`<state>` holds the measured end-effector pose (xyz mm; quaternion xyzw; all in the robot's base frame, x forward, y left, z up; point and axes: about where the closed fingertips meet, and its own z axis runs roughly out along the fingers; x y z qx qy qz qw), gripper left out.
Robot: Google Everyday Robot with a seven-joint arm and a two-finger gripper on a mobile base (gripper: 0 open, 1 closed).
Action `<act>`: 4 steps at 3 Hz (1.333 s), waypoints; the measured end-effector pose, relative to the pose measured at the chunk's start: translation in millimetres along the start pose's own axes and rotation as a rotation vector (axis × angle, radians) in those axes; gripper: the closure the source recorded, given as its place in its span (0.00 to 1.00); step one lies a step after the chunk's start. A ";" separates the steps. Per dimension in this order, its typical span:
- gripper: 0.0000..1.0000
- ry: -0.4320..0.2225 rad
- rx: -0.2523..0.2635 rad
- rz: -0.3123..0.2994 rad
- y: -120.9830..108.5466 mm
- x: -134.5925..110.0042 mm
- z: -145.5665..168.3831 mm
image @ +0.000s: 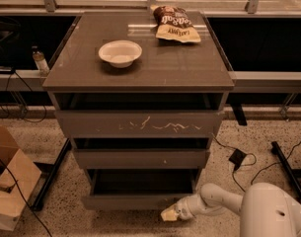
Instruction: Close bottom drawer
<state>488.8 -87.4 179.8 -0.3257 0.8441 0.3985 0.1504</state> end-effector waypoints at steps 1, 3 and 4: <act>1.00 -0.025 0.044 -0.050 -6.3 -9.5 4.3; 1.00 -0.049 0.073 -0.138 -19.4 -36.9 18.4; 1.00 -0.077 0.088 -0.167 -36.8 -59.0 23.1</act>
Offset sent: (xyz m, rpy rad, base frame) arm 0.1160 0.0306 -0.0001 -0.0388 -0.3238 0.0392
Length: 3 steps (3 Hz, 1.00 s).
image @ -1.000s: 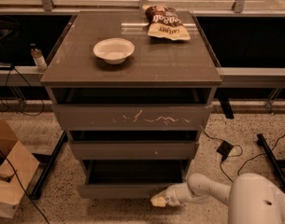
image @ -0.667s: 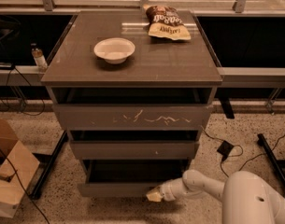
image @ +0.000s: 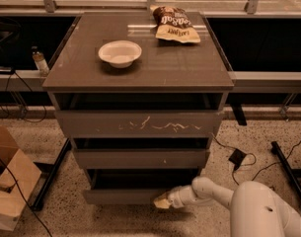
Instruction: Close bottom drawer
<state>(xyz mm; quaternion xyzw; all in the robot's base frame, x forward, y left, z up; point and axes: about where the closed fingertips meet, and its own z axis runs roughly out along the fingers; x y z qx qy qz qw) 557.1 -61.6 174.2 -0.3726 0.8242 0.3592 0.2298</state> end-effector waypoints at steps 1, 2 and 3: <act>0.74 -0.006 0.003 -0.004 -0.6 -2.0 0.6; 0.50 -0.049 0.027 -0.035 -21.3 -20.8 8.6; 0.28 -0.049 0.027 -0.035 -20.2 -20.2 8.5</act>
Offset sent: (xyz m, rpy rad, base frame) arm 0.0710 0.0071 -0.0001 0.0344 -0.1384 -0.0409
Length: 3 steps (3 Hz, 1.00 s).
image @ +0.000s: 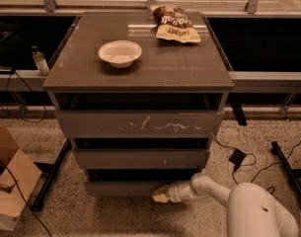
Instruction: Close bottom drawer
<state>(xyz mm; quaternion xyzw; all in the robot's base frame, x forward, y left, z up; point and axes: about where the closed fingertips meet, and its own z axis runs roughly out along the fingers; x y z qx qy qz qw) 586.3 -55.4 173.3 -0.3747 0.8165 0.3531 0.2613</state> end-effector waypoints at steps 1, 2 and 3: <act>0.05 0.000 0.000 0.000 0.0 0.0 0.0; 0.00 0.000 0.000 0.000 0.1 0.0 0.1; 0.00 0.000 0.000 0.000 0.1 0.0 0.1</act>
Offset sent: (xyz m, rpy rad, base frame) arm 0.0000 0.0000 0.0000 0.0000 0.0000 0.0001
